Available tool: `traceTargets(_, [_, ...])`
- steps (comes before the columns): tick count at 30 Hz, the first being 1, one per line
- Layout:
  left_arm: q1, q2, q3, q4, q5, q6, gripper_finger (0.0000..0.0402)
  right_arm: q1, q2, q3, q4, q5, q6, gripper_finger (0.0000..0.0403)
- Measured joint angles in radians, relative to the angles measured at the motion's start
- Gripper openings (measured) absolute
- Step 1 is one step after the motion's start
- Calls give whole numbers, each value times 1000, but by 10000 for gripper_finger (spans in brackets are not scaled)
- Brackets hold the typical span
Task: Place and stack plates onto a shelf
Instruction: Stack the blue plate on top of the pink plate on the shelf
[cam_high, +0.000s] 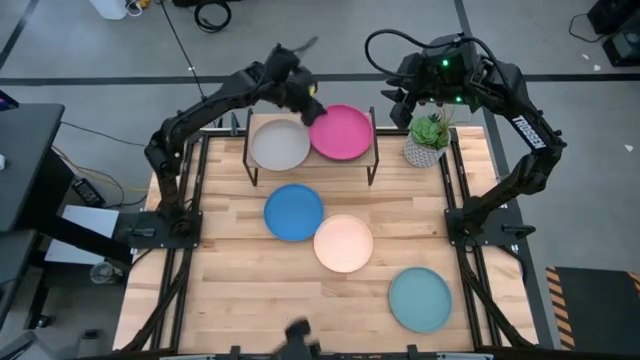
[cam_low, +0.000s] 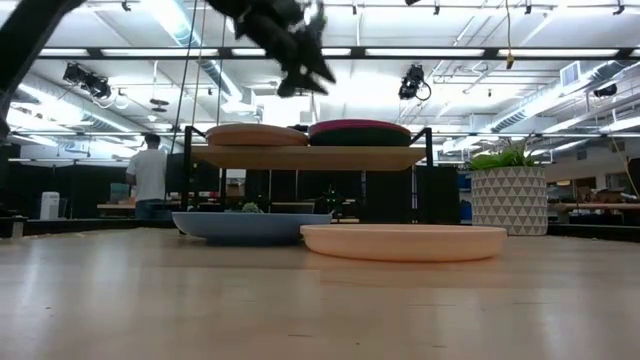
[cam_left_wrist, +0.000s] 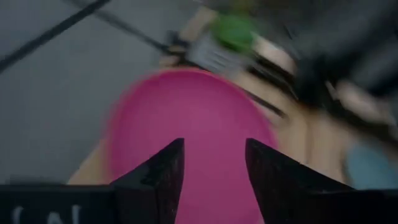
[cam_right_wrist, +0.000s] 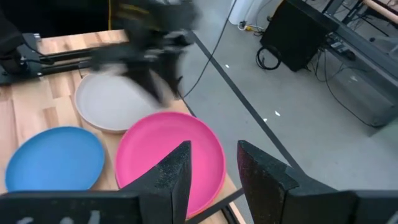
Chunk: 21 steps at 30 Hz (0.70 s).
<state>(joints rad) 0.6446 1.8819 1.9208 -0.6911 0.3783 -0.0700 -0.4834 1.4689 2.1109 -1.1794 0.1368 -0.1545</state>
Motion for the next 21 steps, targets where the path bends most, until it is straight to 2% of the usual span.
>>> traceTargets(4, [-132, -44, 1, -202, 5, 288, 165, -17, 0, 0, -19, 0, 1, 135])
traceTargets(7, [-238, -45, -4, -377, 3, 406, 156, -24, 0, 0, -35, 0, 2, 135])
traceTargets(9, [-305, -46, -44, -424, 7, 449, 152, -25, 0, 0, -37, -2, 4, 135])
traceTargets(13, [-392, -69, -194, -362, 80, 449, 139, -25, 0, 0, -41, -7, 6, 135])
traceTargets(19, [-447, -136, -487, -103, 61, 374, 115, -25, 0, 0, -81, -11, 24, 135])
traceTargets(21, [-470, -157, -566, -62, 58, 338, 108, -25, 0, 0, -97, -11, 24, 135])
